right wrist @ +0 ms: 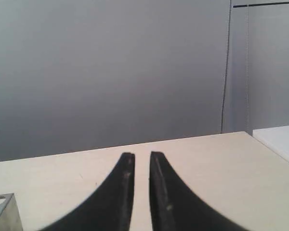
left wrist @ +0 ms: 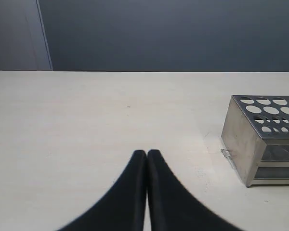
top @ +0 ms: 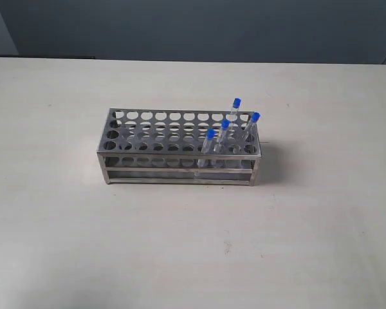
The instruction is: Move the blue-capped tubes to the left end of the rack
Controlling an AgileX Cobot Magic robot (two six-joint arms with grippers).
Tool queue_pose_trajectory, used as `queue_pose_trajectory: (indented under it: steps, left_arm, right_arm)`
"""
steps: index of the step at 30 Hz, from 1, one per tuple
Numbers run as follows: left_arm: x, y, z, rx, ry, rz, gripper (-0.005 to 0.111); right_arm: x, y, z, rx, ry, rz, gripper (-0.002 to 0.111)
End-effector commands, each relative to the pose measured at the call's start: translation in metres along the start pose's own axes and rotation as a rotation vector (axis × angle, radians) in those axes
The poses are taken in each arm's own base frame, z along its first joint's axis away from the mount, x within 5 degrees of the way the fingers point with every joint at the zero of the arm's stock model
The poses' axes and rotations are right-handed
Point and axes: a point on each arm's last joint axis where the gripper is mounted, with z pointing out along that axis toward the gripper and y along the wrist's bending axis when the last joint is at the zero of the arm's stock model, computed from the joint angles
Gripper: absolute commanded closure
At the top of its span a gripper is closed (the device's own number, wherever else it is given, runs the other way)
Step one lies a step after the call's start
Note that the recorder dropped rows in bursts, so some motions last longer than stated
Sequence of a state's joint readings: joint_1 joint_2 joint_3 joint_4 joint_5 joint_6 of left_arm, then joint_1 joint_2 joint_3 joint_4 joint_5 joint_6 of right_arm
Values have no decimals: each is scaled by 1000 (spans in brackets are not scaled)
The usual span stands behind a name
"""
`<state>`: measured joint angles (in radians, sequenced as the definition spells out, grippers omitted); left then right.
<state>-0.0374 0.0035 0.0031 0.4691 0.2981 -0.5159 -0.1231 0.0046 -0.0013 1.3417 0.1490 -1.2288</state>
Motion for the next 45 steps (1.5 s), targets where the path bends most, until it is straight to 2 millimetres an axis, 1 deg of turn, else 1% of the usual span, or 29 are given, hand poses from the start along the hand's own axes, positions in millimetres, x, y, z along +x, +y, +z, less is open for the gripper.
queue_pose_trajectory:
  steps: [1,3,7,12,19,20,21,22,23,25,26,27,29,33,35,39,40,41,42,44,45]
  left_arm:
    - [-2,-1,-1,10,-11,-2,106]
    - [-2,-1,-1,10,-11,-2,106]
    - [-2,-1,-1,10,-11,-2,106]
    - [-2,-1,-1,11,-14,-2,106]
    - [-2,-1,-1,11,-14,0,106]
    - [-2,-1,-1,11,-14,0,106]
    - [-2,-1,-1,11,-14,0,106]
    - [-2,-1,-1,11,-14,0,106]
    - [-2,-1,-1,11,-14,0,106]
    - [-2,-1,-1,11,-14,0,106]
    - [-2,-1,-1,11,-14,0,106]
    - [-2,-1,-1,11,-14,0,106]
    - [-2,-1,-1,11,-14,0,106]
    - [-2,-1,-1,11,-14,0,106]
    - [-2,-1,-1,11,-14,0,106]
    - [-2,-1,-1,11,-14,0,106]
    - [-2,-1,-1,11,-14,0,106]
    - [-2,-1,-1,11,-14,0,106]
    - [-2,-1,-1,11,-14,0,106]
    - [-2,-1,-1,11,-14,0,106]
    - [-2,-1,-1,11,-14,0,106]
  right_arm:
    - [-3,-4,0,41,-47,277,96]
    - [-5,-3,-1,15,-67,532,96]
    - [-5,-1,0,-2,-65,645,96]
    - [-5,1,0,-30,-57,727,96]
    - [-5,0,0,-20,-60,747,96]
    - [-5,2,-1,-45,-52,748,96]
    - [-10,7,-1,-100,-48,721,96]
    - [-22,14,-4,-162,-69,640,96]
    - [-37,19,-6,-204,-87,498,96]
    - [-72,24,-6,-198,-105,254,96]
    - [-90,22,-1,-149,-108,153,96]
    - [-105,18,6,-101,-112,94,96]
    - [-122,12,23,-29,-90,44,96]
    - [-145,7,70,-12,27,-22,96]
    - [-154,4,100,-11,81,-23,96]
    - [-164,0,155,-37,174,29,96]
    - [-162,2,170,-66,212,63,96]
    - [-157,6,187,-109,269,86,96]
    - [-152,12,196,-159,313,84,96]
    - [-139,34,217,-295,426,8,96]
    - [-133,43,223,-337,469,-34,96]
